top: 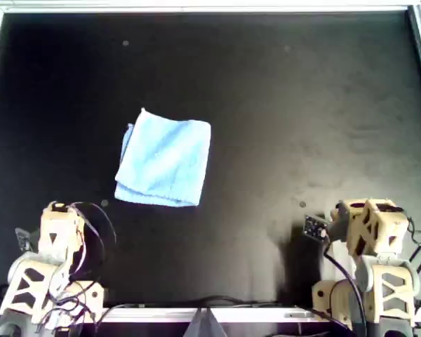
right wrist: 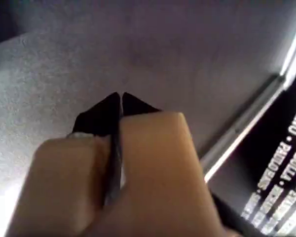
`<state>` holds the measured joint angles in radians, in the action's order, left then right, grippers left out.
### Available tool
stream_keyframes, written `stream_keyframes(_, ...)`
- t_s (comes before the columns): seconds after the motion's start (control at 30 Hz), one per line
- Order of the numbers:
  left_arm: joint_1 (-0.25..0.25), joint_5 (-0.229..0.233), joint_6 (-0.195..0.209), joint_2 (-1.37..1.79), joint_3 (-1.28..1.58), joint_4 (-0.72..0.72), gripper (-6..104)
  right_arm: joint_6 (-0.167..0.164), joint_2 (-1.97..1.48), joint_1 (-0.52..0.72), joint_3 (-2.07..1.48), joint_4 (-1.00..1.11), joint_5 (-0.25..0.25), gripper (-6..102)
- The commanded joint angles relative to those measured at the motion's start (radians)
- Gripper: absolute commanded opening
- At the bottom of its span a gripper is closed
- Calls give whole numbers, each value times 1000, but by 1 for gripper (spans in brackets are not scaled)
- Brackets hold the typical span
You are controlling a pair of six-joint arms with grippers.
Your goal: Fold a cloth
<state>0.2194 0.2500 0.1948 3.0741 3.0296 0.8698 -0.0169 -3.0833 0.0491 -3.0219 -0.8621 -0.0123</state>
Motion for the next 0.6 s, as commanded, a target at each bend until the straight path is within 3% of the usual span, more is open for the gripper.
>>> stream_keyframes(0.0, -23, 8, 3, 14, -12, 3, 53, -3, -46, 6, -14, -11, 8, -1)
stream_keyframes(0.1, -29, 8, 5, 14, -12, 3, 53, 12, -44, -8, -14, -11, 17, -1)
stream_keyframes(0.3, -110, 8, 5, 14, -12, 3, 53, -2, -43, -83, -14, -11, 9, -1)
stream_keyframes(0.57, -146, -9, 5, 14, -12, 3, 53, -3, -43, -132, -14, -11, 6, -1)
